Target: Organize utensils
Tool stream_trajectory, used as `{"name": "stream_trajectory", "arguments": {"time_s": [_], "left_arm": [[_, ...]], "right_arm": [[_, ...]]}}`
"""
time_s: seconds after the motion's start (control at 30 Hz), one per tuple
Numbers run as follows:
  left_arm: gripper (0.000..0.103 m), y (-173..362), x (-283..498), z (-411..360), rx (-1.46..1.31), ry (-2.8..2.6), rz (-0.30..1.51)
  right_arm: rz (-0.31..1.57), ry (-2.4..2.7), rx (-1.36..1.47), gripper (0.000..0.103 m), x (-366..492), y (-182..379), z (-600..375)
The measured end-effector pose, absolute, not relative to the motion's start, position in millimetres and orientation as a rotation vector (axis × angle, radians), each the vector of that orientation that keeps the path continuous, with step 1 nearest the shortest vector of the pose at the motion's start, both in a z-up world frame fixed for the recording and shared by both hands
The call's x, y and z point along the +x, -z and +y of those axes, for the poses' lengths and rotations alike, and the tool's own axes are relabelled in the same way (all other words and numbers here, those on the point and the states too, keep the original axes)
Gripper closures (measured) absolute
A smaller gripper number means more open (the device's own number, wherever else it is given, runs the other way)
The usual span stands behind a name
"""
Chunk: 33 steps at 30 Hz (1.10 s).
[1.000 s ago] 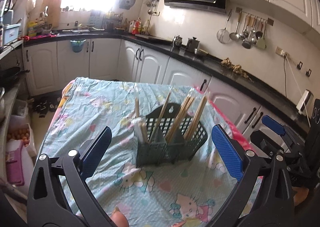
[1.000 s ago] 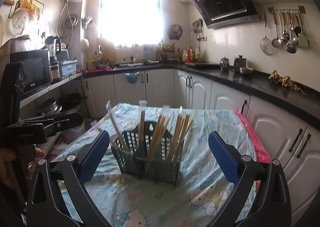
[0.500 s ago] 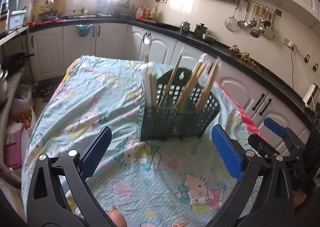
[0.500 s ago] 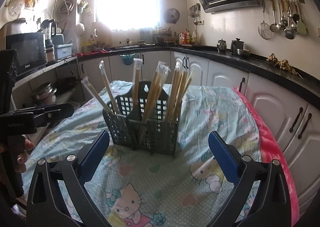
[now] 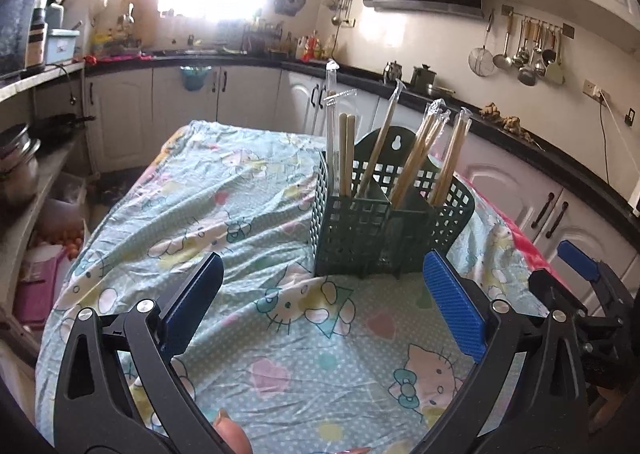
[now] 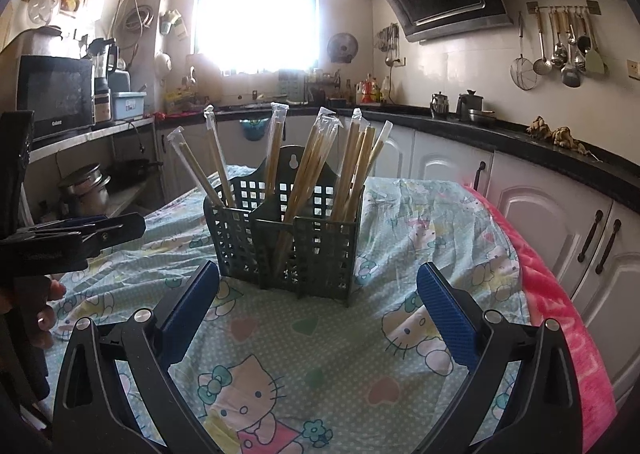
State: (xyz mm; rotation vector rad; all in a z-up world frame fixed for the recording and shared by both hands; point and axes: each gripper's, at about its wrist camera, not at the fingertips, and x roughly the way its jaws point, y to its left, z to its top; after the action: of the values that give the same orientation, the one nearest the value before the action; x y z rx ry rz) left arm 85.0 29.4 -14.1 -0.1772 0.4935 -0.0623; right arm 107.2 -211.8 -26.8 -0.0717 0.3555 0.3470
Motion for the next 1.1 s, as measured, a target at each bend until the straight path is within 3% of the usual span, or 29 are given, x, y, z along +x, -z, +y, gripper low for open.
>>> {"name": "stream_trajectory", "arguments": {"time_s": [0.33,1.1], "left_arm": [[0.011,12,72,29,-0.155,0.047,0.373],[0.011,9,61,27,-0.165,0.067,0.3]], "right_arm": [[0.224,-0.285,-0.049,0.007,93,28,-221],[0.172,-0.238,-0.042,0.007,85,34,-225]]}}
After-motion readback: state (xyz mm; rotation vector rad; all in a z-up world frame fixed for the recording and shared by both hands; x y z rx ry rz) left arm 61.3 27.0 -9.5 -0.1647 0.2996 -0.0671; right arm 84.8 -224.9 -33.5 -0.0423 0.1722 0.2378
